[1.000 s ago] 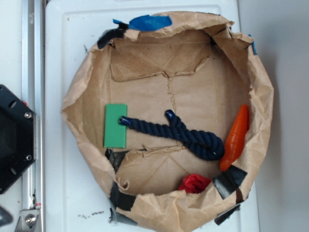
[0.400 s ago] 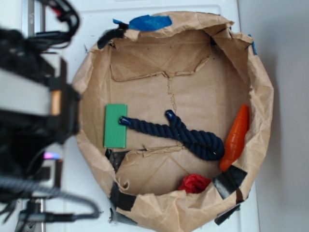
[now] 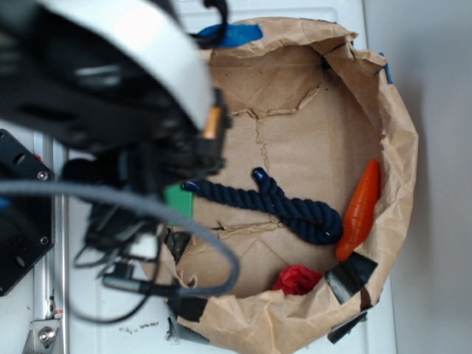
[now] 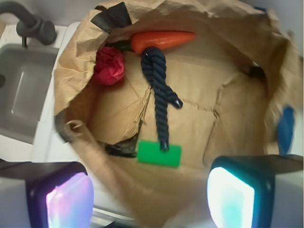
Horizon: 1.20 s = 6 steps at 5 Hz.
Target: Grab the blue rope.
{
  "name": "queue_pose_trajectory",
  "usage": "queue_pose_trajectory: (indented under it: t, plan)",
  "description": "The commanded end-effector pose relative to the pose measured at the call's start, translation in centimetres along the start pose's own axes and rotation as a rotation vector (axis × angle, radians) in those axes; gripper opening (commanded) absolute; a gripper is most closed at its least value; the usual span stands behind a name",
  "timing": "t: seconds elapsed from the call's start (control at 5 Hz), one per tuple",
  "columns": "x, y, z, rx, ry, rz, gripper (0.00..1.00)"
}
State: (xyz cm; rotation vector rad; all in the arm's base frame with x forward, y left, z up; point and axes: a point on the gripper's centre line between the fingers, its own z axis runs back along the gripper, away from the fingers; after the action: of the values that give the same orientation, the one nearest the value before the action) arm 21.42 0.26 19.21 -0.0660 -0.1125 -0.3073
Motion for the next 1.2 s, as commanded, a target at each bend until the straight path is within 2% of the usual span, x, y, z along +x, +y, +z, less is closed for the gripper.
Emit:
queue_pose_trajectory:
  t: [0.0,0.2,0.4,0.8,1.0]
  plan:
    - [3.4,0.7,-5.1,-0.049,-0.005,-0.134,1.00]
    - [4.5,1.1,-8.6,-0.021,0.003,-0.242,1.00]
    - [5.3,1.1,-10.7,-0.025,-0.030,-0.325,1.00]
    - [6.3,-0.3,-14.8,-0.066,-0.132,-0.410,1.00]
    - [7.3,-0.9,-16.5,-0.055,-0.160,-0.414,1.00]
